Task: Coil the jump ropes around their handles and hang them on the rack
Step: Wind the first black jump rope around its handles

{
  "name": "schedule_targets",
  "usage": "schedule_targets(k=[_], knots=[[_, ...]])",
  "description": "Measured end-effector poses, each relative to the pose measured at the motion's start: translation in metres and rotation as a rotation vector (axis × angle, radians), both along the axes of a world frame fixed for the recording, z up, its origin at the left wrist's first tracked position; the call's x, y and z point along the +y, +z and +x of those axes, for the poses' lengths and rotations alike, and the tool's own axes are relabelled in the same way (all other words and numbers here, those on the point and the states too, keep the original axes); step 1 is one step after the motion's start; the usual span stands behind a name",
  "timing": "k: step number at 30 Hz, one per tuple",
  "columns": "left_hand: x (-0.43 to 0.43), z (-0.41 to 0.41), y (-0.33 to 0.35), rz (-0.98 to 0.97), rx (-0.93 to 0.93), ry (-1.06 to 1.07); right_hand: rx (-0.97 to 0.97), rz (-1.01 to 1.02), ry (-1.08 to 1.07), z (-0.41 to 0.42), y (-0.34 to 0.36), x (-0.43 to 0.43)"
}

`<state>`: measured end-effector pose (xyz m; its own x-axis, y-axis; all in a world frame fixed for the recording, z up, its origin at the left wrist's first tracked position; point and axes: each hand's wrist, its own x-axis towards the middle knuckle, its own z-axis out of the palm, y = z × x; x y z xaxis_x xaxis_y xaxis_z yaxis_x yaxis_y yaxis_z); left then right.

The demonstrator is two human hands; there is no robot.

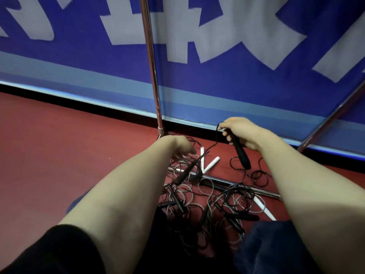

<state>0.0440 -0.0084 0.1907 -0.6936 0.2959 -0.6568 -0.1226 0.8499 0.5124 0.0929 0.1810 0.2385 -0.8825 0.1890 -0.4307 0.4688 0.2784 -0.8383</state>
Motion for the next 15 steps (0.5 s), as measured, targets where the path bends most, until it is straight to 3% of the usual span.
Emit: schedule_targets(k=[5, 9, 12, 15], knots=[[0.009, 0.007, 0.026, 0.444, 0.102, 0.069, 0.169, 0.056, 0.219, 0.018, 0.051, -0.020], [0.025, 0.016, 0.037, 0.616, 0.125, -0.067, 0.432, -0.305, 0.192, 0.032, 0.094, -0.029], [0.019, 0.015, 0.025, 0.456, 0.103, -0.144, 0.750, -0.579, -0.075, 0.036, 0.117, -0.017], [-0.001, 0.006, 0.012, 0.005, 0.073, -0.327, 0.982, -0.789, -0.360, 0.038, 0.128, 0.013]])
